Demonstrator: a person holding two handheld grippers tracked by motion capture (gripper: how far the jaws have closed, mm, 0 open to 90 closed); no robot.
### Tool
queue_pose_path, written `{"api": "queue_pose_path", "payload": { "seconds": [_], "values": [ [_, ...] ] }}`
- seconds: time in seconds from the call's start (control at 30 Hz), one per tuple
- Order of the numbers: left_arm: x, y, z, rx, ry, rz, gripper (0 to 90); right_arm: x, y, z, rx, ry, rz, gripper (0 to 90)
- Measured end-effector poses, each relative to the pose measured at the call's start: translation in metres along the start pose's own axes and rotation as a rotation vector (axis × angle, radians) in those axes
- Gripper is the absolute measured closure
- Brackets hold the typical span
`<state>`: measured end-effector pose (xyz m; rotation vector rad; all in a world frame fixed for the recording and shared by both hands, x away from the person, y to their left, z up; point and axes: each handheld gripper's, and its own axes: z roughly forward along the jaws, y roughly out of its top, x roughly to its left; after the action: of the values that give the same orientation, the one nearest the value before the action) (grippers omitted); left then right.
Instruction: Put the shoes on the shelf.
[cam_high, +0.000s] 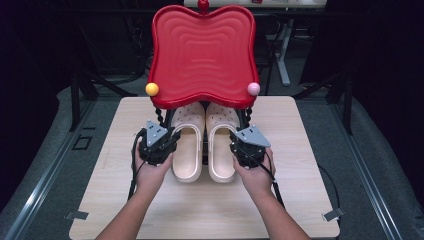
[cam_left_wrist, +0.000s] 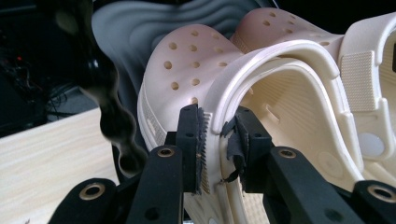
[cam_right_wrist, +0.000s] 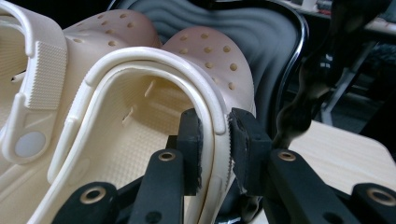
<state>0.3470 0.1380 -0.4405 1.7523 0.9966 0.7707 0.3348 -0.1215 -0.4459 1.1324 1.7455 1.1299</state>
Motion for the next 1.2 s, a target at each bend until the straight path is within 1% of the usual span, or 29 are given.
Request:
{"api": "queue_pose_path", "payload": {
  "seconds": [0.13, 0.17, 0.2, 0.3, 0.37, 0.4, 0.47, 0.5, 0.57, 0.6, 0.67, 0.73, 0.8, 0.83, 0.9, 0.97, 1.03, 1.1, 1.2],
  "values": [
    [0.001, 0.005, 0.008, -0.011, 0.015, -0.013, 74.5, 0.003, 0.006, 0.007, 0.013, -0.008, -0.019, 73.7],
    [0.000, 0.006, 0.010, -0.013, 0.019, -0.015, 74.4, 0.003, 0.007, 0.010, 0.003, -0.013, -0.022, 73.7],
    [0.000, 0.007, 0.012, -0.012, 0.027, -0.014, 74.4, 0.004, 0.009, 0.011, 0.009, -0.018, -0.023, 73.7],
    [0.001, 0.009, 0.018, -0.024, 0.038, -0.013, 74.2, 0.003, 0.014, 0.018, 0.000, -0.027, -0.008, 73.5],
    [0.002, 0.011, 0.020, -0.027, 0.045, -0.011, 74.1, 0.002, 0.016, 0.020, 0.005, -0.032, -0.005, 73.4],
    [0.002, 0.010, 0.020, -0.028, 0.044, -0.008, 73.9, 0.002, 0.016, 0.021, -0.003, -0.031, -0.001, 73.2],
    [0.002, 0.009, 0.019, -0.036, 0.043, -0.004, 72.9, 0.001, 0.015, 0.020, -0.001, -0.025, -0.004, 72.6],
    [0.001, 0.008, 0.019, -0.041, 0.042, 0.000, 72.4, 0.000, 0.014, 0.020, -0.012, -0.018, 0.001, 71.9],
    [0.002, 0.006, 0.020, -0.053, 0.024, -0.014, 69.9, -0.001, 0.012, 0.019, -0.015, -0.007, 0.007, 70.3],
    [0.002, 0.006, 0.020, -0.053, 0.015, -0.021, 68.5, -0.001, 0.012, 0.019, -0.020, 0.000, 0.014, 69.5],
    [0.002, 0.006, 0.020, -0.054, 0.013, -0.017, 67.2, 0.000, 0.011, 0.018, -0.024, 0.003, 0.011, 67.5],
    [0.002, 0.006, 0.021, -0.057, 0.007, -0.017, 64.5, -0.001, 0.011, 0.017, -0.016, 0.009, -0.004, 64.6],
    [0.002, 0.005, 0.022, -0.052, 0.007, -0.011, 61.8, -0.001, 0.011, 0.018, -0.015, 0.029, 0.005, 63.5],
    [0.002, 0.005, 0.022, -0.052, 0.008, -0.012, 60.7, -0.001, 0.011, 0.018, -0.017, 0.030, 0.002, 63.5],
    [0.002, 0.005, 0.022, -0.041, 0.003, -0.009, 61.5, -0.002, 0.010, 0.018, -0.004, 0.025, -0.008, 63.7],
    [0.002, 0.005, 0.020, -0.037, -0.005, -0.007, 61.6, -0.003, 0.008, 0.018, -0.002, 0.023, -0.008, 64.4],
    [0.003, 0.005, 0.020, -0.032, -0.014, -0.013, 61.3, -0.004, 0.007, 0.018, 0.015, 0.027, -0.002, 63.5],
    [0.003, 0.005, 0.019, -0.021, -0.013, -0.015, 61.2, -0.004, 0.007, 0.017, 0.013, 0.024, -0.007, 63.6],
    [0.003, 0.004, 0.017, -0.020, -0.025, -0.018, 61.1, -0.004, 0.007, 0.017, 0.011, 0.026, 0.002, 63.9]
  ]
}}
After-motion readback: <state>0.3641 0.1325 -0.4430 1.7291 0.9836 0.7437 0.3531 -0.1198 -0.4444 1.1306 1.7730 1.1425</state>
